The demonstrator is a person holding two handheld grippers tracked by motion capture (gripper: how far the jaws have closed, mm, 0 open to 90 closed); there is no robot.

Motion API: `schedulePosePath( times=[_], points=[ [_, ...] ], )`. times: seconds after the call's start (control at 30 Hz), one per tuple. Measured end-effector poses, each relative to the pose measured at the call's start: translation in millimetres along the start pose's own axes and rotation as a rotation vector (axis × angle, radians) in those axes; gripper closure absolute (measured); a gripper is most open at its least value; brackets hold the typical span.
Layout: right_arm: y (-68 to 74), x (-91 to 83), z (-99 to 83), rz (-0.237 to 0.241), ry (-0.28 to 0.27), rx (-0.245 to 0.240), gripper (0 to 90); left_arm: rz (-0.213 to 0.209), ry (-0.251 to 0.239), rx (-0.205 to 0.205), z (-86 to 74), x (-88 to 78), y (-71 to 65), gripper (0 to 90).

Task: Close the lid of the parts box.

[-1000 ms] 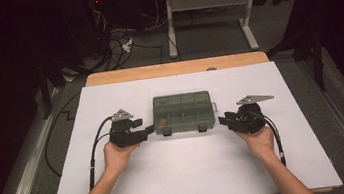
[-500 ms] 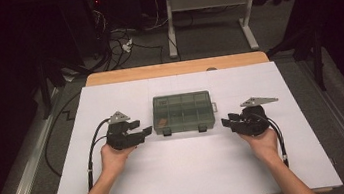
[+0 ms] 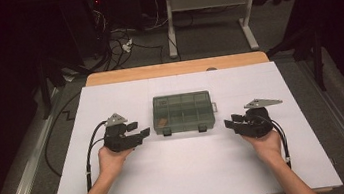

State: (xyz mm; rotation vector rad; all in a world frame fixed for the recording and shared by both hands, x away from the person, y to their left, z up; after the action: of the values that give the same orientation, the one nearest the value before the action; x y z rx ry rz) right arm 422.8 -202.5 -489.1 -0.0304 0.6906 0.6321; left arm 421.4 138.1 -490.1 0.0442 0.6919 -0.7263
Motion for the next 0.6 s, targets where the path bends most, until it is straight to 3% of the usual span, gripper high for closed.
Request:
schedulePosePath(
  times=[0.6],
  points=[
    [-6.8,-12.8,-10.2,-0.018,-0.015,-0.005,55.8,0.009,-0.022,-0.005,-6.0,-11.6,1.4,40.0]
  ],
)
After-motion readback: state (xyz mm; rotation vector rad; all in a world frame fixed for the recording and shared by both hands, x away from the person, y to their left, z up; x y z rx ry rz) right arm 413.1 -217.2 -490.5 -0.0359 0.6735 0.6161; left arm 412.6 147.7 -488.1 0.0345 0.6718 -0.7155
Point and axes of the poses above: each handheld gripper's, and its own axes: x roughly forward along the jaws, z roughly out of its top, y roughly to its left, the point moved 8 cm from there along x, roughly forward along the jaws, and after that the axes turned 1 degree about z, right-handed, at the moved point
